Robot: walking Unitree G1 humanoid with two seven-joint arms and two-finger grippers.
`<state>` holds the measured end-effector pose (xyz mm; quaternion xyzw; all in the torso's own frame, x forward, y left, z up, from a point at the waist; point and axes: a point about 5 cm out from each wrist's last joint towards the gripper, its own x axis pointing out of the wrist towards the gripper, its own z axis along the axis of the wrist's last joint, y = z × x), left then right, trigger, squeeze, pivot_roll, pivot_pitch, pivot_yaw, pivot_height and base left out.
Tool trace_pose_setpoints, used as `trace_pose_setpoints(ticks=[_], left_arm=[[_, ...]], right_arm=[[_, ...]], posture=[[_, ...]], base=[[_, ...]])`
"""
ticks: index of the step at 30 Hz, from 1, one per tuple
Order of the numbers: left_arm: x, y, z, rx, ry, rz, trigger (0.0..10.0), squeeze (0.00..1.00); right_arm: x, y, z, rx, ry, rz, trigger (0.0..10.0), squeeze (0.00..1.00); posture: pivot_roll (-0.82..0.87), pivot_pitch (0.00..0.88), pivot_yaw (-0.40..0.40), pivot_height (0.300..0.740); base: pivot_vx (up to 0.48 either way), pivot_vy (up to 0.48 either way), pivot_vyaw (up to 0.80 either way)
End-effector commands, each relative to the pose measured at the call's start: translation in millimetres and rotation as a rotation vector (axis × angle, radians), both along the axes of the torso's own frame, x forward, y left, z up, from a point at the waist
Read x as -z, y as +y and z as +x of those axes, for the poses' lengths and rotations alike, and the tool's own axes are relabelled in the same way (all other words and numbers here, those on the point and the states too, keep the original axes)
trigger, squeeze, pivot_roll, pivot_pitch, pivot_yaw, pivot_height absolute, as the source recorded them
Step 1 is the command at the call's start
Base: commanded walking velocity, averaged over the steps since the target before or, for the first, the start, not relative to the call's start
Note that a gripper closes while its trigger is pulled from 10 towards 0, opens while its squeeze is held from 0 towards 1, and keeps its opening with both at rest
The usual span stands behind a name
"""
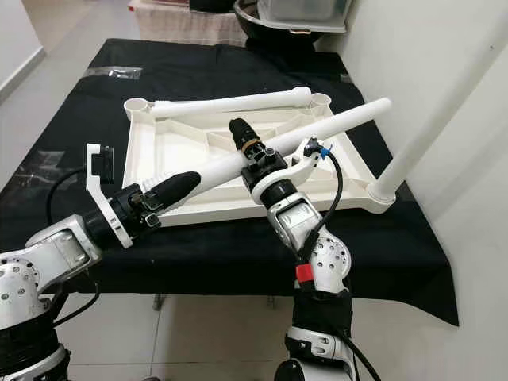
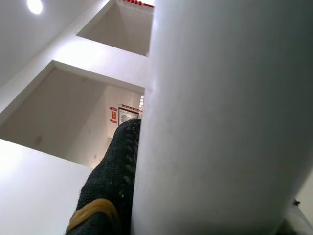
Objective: Building children table
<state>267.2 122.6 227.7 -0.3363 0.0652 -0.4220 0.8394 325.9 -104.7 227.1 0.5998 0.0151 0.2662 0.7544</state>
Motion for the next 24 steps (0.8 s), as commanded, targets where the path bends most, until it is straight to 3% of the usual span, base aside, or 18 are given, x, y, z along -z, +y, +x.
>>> trace_pose_setpoints(ticks=[1, 12, 17, 18, 19, 20, 24], left_arm=[[0.4, -11.3, -5.3, 0.075, -0.002, 0.022, 10.0, 0.0], [2.1, -12.5, -5.6, 0.088, 0.016, 0.032, 10.0, 0.0], [9.3, -10.2, -4.2, 0.091, 0.071, 0.048, 10.0, 0.0], [10.7, -9.2, -5.0, 0.094, 0.072, 0.058, 10.0, 0.42], [10.7, -9.2, -5.0, 0.094, 0.072, 0.058, 10.0, 0.42], [11.4, -8.7, -6.6, 0.102, 0.071, 0.055, 10.0, 1.0], [13.8, -7.0, -6.3, 0.08, 0.073, 0.077, 10.0, 1.0]], right_arm=[[-9.4, 16.1, 1.5, -0.027, -0.017, 0.0, 0.0, 0.0], [-11.7, 17.1, 1.6, -0.024, -0.024, -0.006, 0.0, 0.0], [-12.7, 16.5, 0.3, -0.022, -0.027, -0.006, 0.0, 0.0], [-12.8, 16.4, 0.1, -0.022, -0.028, -0.005, 0.0, 0.0], [-12.8, 16.4, 0.1, -0.022, -0.028, -0.005, 0.0, 0.0], [-13.1, 16.2, -0.2, -0.023, -0.029, -0.005, 0.0, 0.0], [-13.6, 16.1, -1.4, -0.028, -0.037, -0.014, 0.0, 0.0]], posture=[[0.08, 0.088, -0.092, 0.74], [0.08, 0.106, -0.095, 0.74], [0.08, 0.105, -0.094, 0.74], [0.08, 0.101, -0.093, 0.74], [0.08, 0.101, -0.093, 0.74], [0.08, 0.098, -0.095, 0.74], [0.08, 0.088, -0.097, 0.74]], base=[[0.0, 0.0, 0.0], [0.0, 0.0, 0.0], [0.0, 0.0, 0.0], [0.0, 0.0, 0.0], [0.0, 0.0, 0.0], [0.0, 0.0, 0.0], [0.0, 0.0, 0.0]])
